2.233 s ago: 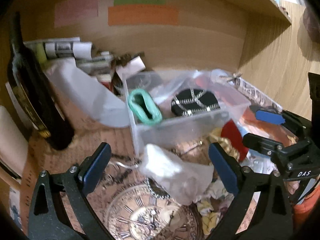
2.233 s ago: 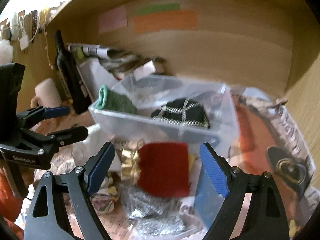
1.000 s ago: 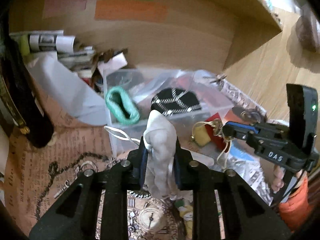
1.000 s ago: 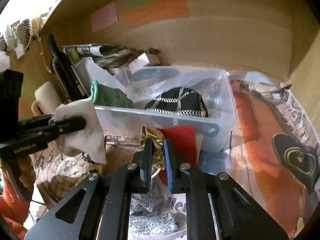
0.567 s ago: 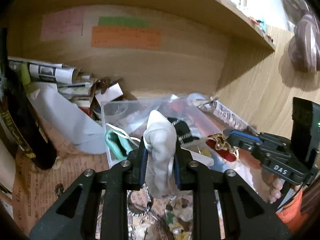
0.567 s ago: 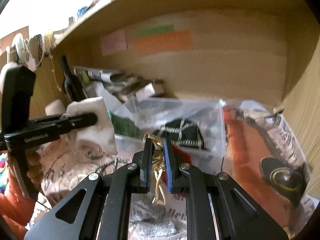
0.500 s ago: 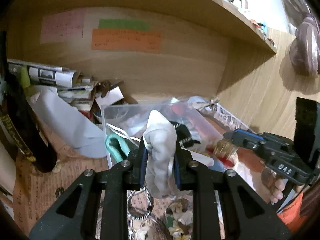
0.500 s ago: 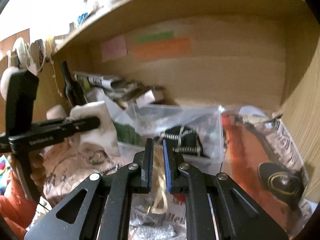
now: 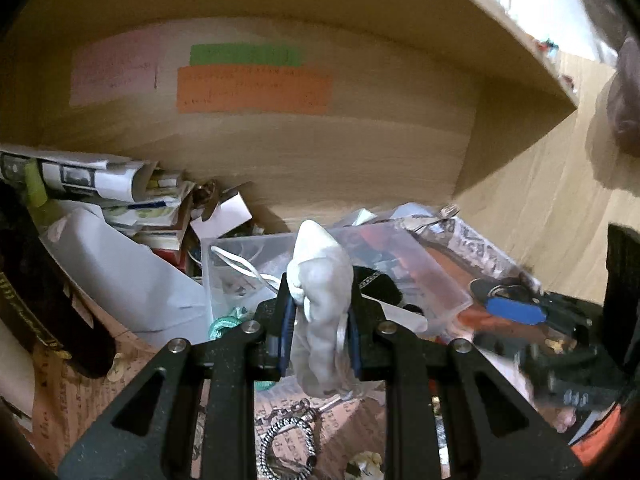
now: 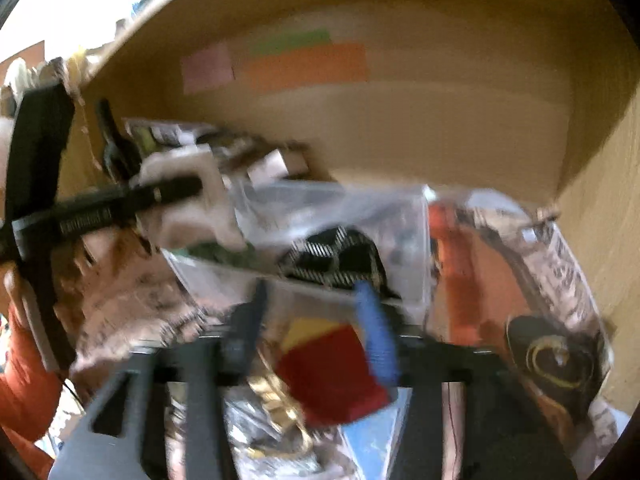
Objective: Organize soft objects
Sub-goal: 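Lower both held items into the clear box and open both tools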
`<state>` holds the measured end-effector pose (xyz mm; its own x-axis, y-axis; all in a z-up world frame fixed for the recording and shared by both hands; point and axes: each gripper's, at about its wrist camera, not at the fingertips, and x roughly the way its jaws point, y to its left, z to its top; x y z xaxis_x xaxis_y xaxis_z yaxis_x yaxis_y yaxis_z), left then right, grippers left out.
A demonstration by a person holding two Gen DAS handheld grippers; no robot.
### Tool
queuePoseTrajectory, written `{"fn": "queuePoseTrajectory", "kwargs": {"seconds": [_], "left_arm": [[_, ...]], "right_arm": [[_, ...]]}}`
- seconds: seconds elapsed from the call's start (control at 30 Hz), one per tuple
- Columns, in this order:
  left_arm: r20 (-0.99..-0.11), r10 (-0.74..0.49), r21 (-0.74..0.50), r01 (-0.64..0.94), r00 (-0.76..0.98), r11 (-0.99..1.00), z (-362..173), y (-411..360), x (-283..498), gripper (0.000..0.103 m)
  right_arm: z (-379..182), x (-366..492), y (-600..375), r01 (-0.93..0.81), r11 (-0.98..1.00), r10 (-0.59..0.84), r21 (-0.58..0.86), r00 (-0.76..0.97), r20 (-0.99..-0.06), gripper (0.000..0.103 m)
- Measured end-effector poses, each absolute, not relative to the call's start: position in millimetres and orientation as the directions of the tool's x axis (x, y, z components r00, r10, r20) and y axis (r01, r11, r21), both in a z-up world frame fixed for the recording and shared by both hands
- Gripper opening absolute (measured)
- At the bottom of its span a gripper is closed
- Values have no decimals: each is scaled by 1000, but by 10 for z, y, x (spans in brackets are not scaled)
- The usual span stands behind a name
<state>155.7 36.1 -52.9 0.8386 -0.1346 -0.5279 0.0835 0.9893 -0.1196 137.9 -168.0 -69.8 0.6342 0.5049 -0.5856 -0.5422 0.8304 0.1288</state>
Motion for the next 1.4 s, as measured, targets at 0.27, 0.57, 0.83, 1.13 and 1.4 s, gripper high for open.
{"fn": "queuePoseTrajectory", "kwargs": {"seconds": [0.27,0.57,0.83,1.13,1.4], "left_arm": [[-574,-79,-69,48,815,996,-750,323,1861,22],[-619,-36,-23,28,784,999,-983,293,2113,22],[-626,2,50,38,780,998,-1065,195,2119,31],[-604,-32,18,53,796,998,-934,224,1970,67],[-550,-51,-8,56,834,998,-669,275,1725,83]], "right_arm": [[-1131,1442,-1616,-577,799,501,170,483,-718,85],[-1324,1471,-1675,-551,809,487,205,434,-758,53],[-1258,1403,-1687,-556,809,493,191,464,-736,22],[-764,1255,-1824,-573,802,535,169,564,-629,18],[-377,1363,-1758,-578,803,559,147,643,-523,18]]}}
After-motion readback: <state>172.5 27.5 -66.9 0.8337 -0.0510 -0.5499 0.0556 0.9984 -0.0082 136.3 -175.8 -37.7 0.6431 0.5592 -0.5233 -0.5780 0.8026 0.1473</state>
